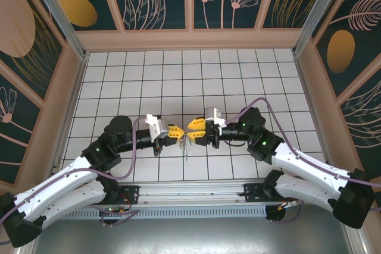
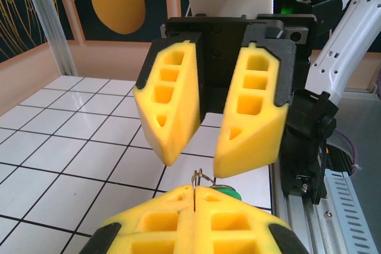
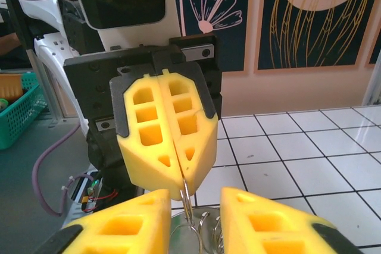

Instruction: Put the keys on the keyring

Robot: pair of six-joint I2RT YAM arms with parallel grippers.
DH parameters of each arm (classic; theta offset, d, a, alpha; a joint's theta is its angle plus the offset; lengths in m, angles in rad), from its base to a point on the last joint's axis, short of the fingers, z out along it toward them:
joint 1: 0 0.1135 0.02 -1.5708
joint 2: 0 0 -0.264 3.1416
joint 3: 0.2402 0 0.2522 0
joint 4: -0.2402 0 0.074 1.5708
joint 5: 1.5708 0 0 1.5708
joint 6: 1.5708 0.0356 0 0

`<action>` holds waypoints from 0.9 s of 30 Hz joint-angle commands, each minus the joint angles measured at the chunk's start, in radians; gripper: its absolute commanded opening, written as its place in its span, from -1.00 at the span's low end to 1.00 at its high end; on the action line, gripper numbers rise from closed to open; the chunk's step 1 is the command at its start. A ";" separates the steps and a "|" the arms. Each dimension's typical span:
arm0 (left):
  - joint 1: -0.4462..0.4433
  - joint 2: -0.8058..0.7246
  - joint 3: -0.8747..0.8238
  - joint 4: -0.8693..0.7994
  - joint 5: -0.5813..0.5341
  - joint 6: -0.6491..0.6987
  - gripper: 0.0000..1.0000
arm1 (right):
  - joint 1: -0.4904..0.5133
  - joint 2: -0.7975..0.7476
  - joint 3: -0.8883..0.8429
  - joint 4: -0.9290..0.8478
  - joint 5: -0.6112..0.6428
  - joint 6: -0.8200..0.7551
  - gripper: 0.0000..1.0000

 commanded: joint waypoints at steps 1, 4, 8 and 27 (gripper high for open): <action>-0.004 -0.017 -0.009 0.046 0.008 0.014 -1.00 | 0.007 0.023 0.008 0.039 -0.018 0.008 -0.54; -0.005 -0.023 -0.015 0.048 0.003 0.015 -1.00 | 0.009 0.027 0.010 0.023 -0.020 0.016 -0.56; -0.005 -0.027 -0.022 0.066 0.012 0.012 -1.00 | 0.013 0.019 -0.002 0.026 -0.025 0.030 -0.56; -0.004 -0.026 -0.032 0.120 0.043 -0.008 -1.00 | 0.022 0.028 -0.011 0.020 -0.052 0.037 -0.52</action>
